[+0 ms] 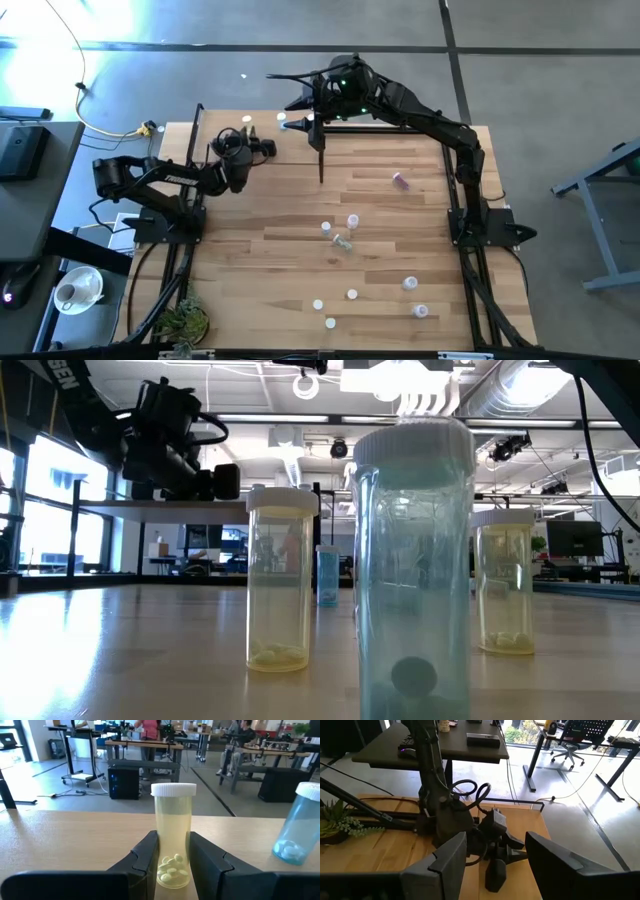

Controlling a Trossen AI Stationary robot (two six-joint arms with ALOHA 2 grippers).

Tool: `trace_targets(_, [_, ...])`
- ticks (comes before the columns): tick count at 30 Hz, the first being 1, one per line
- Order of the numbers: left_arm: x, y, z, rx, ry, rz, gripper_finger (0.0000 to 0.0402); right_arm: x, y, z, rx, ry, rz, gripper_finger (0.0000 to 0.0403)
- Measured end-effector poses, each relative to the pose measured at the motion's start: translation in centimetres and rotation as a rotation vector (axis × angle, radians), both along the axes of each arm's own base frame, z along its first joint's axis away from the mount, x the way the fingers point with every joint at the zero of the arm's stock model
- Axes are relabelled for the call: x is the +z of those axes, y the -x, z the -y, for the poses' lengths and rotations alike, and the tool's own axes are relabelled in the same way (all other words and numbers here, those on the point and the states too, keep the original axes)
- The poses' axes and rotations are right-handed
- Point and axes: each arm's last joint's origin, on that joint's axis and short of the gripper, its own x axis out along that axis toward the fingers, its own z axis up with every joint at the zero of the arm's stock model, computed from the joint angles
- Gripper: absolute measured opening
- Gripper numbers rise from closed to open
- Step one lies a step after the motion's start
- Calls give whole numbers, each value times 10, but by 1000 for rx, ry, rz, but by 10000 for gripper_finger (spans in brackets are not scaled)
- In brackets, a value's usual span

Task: Pick and place medicine bottles onto shelf by color
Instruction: Put the top right yellow pill bottle on the shelf

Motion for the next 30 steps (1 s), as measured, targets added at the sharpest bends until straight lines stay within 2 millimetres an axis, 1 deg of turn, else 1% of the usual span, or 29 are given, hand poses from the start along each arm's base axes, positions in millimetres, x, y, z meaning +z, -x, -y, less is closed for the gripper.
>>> trace_targets(6, [0, 1, -2, -14, 5, 1, 86, 0, 0, 0, 0, -2, -5, 195])
trace_targets(16, [-1, 0, -1, -28, 13, -8, 113, 0, 0, 0, 0, -2, -5, 195])
trace_targets(30, [-1, 0, -1, -35, 15, -17, 115, 0, 0, 0, 0, -2, -5, 195])
